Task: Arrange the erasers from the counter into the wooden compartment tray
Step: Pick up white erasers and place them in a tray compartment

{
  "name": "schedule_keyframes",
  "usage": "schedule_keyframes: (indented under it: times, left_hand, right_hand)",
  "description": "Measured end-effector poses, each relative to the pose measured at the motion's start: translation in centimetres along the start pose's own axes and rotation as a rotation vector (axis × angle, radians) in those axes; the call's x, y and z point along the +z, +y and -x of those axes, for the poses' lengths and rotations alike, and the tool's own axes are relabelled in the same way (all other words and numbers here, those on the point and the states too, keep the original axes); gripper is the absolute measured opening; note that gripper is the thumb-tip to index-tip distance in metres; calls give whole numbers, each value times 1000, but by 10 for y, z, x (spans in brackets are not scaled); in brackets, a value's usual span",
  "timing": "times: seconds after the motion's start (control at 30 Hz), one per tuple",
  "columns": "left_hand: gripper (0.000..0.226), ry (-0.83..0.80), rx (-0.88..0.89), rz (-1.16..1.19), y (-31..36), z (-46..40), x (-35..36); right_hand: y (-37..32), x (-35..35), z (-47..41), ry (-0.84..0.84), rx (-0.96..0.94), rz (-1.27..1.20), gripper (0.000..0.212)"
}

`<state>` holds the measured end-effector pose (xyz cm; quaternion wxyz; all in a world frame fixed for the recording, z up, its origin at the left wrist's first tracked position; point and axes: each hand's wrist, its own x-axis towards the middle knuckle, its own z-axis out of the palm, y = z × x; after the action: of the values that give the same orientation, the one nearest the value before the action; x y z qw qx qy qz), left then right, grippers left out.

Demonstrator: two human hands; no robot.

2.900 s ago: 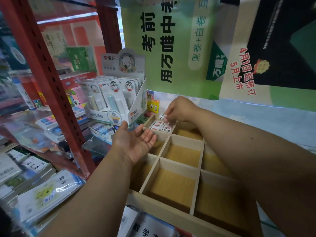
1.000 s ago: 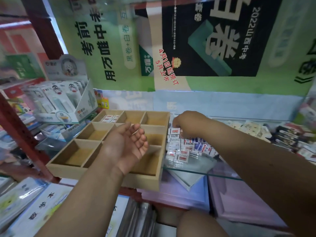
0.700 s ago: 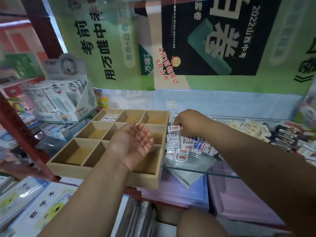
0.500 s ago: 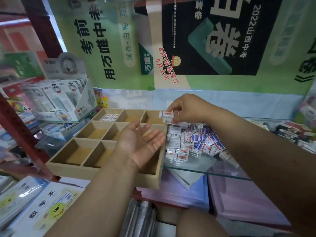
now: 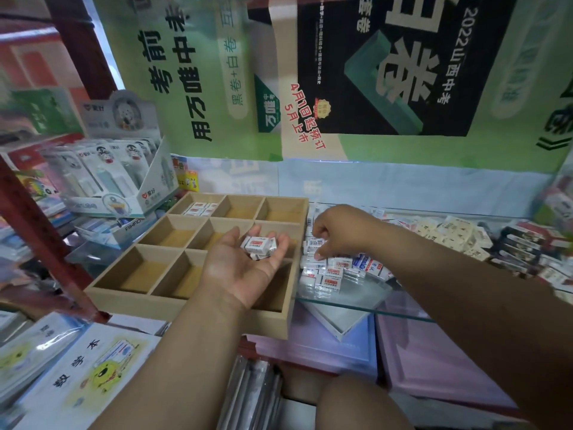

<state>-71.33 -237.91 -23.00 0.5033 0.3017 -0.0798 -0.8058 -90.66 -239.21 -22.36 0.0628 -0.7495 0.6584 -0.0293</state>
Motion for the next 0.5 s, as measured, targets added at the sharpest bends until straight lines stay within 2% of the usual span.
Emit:
schedule_keyframes:
  times: [0.1,0.23,0.3,0.4,0.5]
  left_hand:
    - [37,10,1,-2,-1,-1,-1]
    - [37,23,-2,-10,-3,2,-6]
    - [38,26,-3,-16,-3,3,-6]
    - [36,37,-10,-15,-3,3,-6]
    - [33,27,-36,-32,-5,4,-2]
  right_hand:
    - [4,8,-5,-9,13,2,37]
    - [9,14,-8,29,20,-60,29]
    - [12,6,-5,58,52,-224,22]
    - [14,-10,2,48,112,-609,16]
    - [10,-18,5,72,106,-751,19]
